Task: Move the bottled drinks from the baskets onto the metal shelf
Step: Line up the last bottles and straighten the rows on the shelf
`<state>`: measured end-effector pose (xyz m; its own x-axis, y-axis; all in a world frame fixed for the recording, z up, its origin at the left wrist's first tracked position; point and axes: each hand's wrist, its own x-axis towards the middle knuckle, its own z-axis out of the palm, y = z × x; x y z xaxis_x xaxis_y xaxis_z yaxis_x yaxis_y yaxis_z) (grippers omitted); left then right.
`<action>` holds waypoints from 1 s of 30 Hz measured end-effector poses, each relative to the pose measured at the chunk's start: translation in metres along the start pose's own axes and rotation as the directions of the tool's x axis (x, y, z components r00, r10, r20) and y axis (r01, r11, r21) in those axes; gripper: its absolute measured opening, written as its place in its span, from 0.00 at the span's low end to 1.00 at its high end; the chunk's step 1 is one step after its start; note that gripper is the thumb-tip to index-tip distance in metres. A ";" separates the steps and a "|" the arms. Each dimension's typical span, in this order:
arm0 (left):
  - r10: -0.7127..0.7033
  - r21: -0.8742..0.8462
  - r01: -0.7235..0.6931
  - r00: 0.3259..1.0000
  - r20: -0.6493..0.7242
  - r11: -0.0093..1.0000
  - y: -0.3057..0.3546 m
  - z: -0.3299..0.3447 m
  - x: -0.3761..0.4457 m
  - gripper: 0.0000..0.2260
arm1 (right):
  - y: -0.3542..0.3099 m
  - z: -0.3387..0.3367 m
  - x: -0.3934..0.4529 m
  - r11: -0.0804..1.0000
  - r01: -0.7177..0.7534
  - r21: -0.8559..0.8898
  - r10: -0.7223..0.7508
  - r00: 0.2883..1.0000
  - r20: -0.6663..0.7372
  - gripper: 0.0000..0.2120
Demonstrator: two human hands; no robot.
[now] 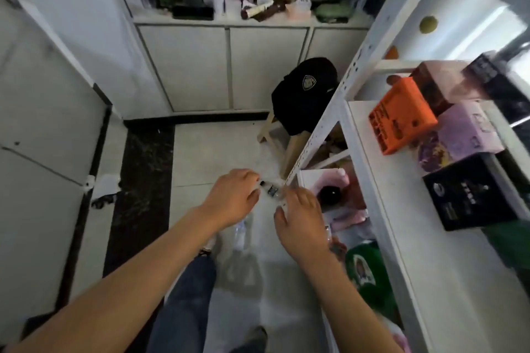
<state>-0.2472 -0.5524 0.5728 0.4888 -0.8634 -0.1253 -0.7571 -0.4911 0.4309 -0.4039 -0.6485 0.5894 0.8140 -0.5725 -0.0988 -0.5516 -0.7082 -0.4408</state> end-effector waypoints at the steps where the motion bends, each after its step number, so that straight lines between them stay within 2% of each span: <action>1: -0.006 -0.012 0.006 1.000 0.023 1.000 -0.009 0.012 0.009 0.16 | 0.004 0.010 0.009 1.000 -0.014 -0.006 0.014 1.000 0.003 0.24; 5: -0.164 -0.046 0.177 0.966 0.198 0.983 -0.076 0.083 0.042 0.17 | 0.021 0.073 0.054 0.988 -0.154 0.011 0.152 0.981 0.119 0.24; 9: -0.333 0.047 0.347 0.842 0.424 0.937 -0.146 0.152 0.051 0.19 | 0.038 0.153 0.089 0.977 -0.212 0.024 0.201 0.951 0.236 0.23; 12: -0.391 0.136 0.377 0.765 0.512 0.916 -0.191 0.200 0.068 0.18 | 0.051 0.217 0.117 0.959 -0.278 0.052 0.248 0.914 0.320 0.24; 15: -0.395 0.252 0.304 0.729 0.559 0.919 -0.237 0.254 0.096 0.18 | 0.070 0.293 0.147 0.931 -0.357 0.074 0.305 0.874 0.379 0.25; 20: -0.310 0.306 0.141 0.722 0.618 0.941 -0.310 0.357 0.142 0.17 | 0.116 0.431 0.172 0.823 -0.548 0.150 0.431 0.774 0.463 0.23; 22: -0.282 0.331 0.076 0.717 0.637 0.941 -0.338 0.406 0.157 0.18 | 0.141 0.489 0.173 0.788 -0.597 0.150 0.465 0.738 0.489 0.23; 24: -0.267 0.347 0.049 0.741 0.616 0.937 -0.365 0.456 0.171 0.22 | 0.164 0.546 0.171 0.745 -0.650 0.149 0.505 0.696 0.510 0.24; 26: -0.276 0.339 0.085 0.775 0.568 0.937 -0.386 0.496 0.186 0.29 | 0.188 0.592 0.174 0.672 -0.724 0.155 0.558 0.632 0.538 0.25; 28: -0.314 0.275 0.192 0.795 0.519 0.942 -0.403 0.535 0.201 0.35 | 0.213 0.636 0.179 0.554 -0.819 0.149 0.626 0.527 0.575 0.29; 30: -0.309 0.292 0.180 0.816 0.488 0.939 -0.415 0.568 0.216 0.39 | 0.237 0.675 0.187 0.475 -0.866 0.157 0.649 0.464 0.603 0.34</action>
<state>-0.0733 -0.6005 -0.1408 0.4212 -0.6098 -0.6713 -0.7496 -0.6508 0.1208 -0.2591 -0.6447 -0.1354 0.1302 -0.4761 -0.8697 -0.9383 0.2244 -0.2633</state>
